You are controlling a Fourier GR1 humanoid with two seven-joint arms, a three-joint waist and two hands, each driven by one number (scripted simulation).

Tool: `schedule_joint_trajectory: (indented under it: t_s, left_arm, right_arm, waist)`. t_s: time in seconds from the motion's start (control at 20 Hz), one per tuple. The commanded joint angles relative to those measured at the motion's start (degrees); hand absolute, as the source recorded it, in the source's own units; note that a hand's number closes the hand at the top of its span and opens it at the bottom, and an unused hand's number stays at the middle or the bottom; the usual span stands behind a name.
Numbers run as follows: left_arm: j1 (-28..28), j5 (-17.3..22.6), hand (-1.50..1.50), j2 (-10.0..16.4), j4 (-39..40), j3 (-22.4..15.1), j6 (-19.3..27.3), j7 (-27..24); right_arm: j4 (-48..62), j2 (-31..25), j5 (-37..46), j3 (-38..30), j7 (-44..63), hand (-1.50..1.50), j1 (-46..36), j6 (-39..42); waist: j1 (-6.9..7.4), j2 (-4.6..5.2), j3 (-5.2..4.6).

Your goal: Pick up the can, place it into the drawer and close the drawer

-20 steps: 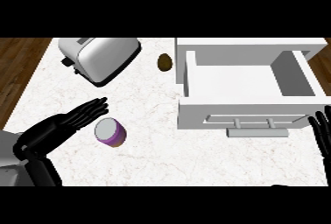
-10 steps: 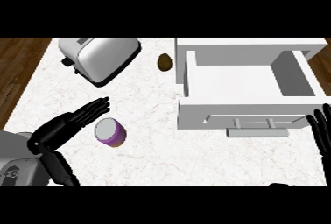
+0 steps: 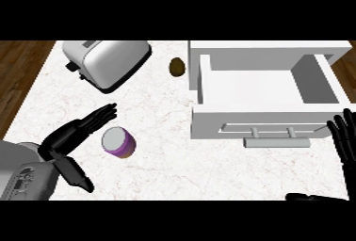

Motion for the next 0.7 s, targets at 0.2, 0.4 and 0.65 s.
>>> schedule_joint_trajectory:
  t_s: [0.2, 0.4, 0.65]
  left_arm:
    - [-4.46, -8.59, -1.5, 2.51, 15.14, -2.32, 1.83, -17.1]
    - [-6.92, -10.1, -1.5, 2.84, 22.19, -3.22, 4.27, -20.82]
    - [-10.07, -10.23, -1.5, 4.8, 29.13, -3.62, 4.21, -23.58]
  right_arm:
    - [-2.7, 0.18, -0.18, -0.52, 1.33, -1.5, 0.06, 0.21]
    - [-1.33, 0.53, -0.73, -0.82, 0.58, -1.5, 0.16, 0.77]
    - [-5.37, 2.91, 1.74, 1.86, -1.1, -1.5, 3.66, 0.43]
  waist:
    - [-0.32, 0.07, -0.04]
    - [-0.34, 0.1, -0.03]
    - [-0.76, 0.15, -0.06]
